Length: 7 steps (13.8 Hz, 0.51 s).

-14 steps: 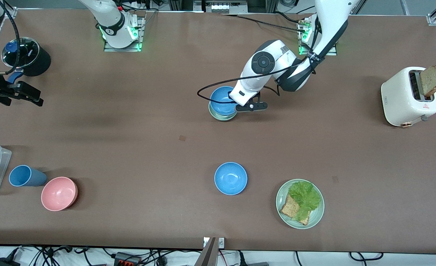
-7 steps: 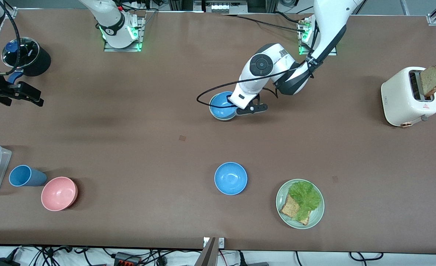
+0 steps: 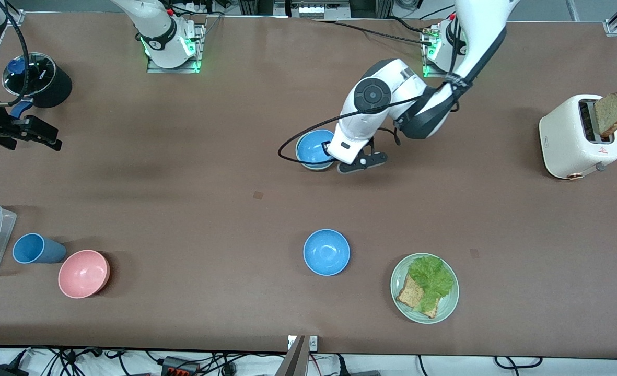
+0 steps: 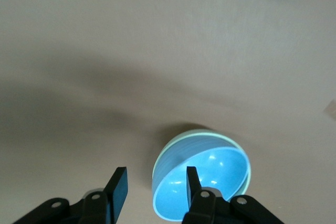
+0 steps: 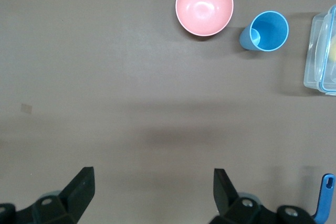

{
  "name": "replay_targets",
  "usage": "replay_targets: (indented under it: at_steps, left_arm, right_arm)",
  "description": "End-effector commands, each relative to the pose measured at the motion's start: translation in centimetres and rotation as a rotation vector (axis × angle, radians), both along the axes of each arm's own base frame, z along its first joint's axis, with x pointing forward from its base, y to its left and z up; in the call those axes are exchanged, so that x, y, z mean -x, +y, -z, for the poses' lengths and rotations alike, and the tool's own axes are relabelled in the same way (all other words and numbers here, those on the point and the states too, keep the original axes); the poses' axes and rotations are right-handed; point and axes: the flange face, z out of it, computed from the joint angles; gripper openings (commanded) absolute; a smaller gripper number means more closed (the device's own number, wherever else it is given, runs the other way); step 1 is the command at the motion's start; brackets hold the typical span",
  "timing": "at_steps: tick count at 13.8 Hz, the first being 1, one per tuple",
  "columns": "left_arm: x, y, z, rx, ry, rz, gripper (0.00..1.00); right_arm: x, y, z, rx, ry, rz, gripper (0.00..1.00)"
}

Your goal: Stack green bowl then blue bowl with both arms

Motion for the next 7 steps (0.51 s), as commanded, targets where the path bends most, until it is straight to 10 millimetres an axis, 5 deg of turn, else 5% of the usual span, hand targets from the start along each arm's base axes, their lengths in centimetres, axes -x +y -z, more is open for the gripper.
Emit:
replay_targets:
  at_steps: [1,4,7]
  left_arm:
    - [-4.5,3.1,-5.1,-0.022,0.016,0.077,0.61]
    - [-9.3,9.7,-8.3,0.041,-0.002,0.201,1.0]
    - [-11.4,14.0,-9.9,0.043,-0.021,0.304,1.0]
  right_arm:
    - [-0.1,0.0,-0.3,0.0,0.001,-0.007,1.0]
    - [0.0,0.0,-0.2,0.001,0.006,-0.007,1.0]
    - [-0.3,-0.6,0.2,-0.002,0.007,0.004,1.0]
